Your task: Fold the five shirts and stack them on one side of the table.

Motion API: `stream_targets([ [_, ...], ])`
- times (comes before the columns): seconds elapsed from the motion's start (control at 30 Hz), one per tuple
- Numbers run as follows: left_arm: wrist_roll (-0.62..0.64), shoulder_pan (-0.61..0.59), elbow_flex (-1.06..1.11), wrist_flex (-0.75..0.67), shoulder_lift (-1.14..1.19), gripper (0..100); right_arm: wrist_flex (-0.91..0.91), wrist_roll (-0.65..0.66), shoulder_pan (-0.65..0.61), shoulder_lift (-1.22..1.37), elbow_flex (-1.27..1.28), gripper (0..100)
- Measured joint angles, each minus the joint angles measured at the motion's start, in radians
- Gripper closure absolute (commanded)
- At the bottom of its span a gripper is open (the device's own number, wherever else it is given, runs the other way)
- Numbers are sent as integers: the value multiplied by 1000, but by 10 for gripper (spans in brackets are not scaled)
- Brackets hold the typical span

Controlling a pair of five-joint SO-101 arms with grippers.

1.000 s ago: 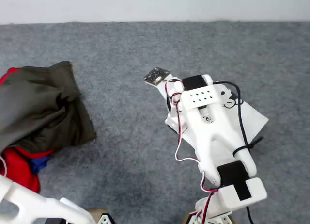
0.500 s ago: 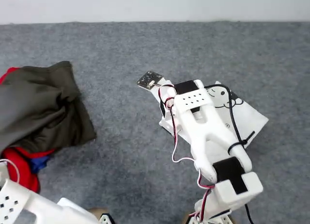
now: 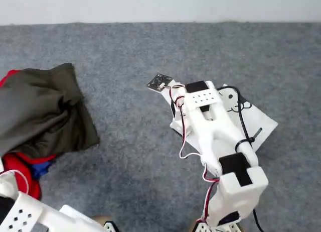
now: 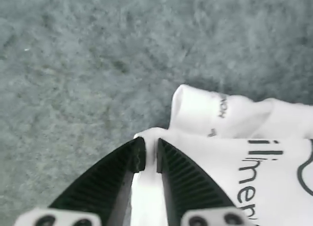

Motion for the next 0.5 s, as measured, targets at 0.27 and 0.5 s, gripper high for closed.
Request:
stream_targets([
  [0.27,0,0,0,0,0,986,44,40,28,18,-101,981],
  [0.5,0,0,0,0,0,986,86,43,25,21,-250,981],
])
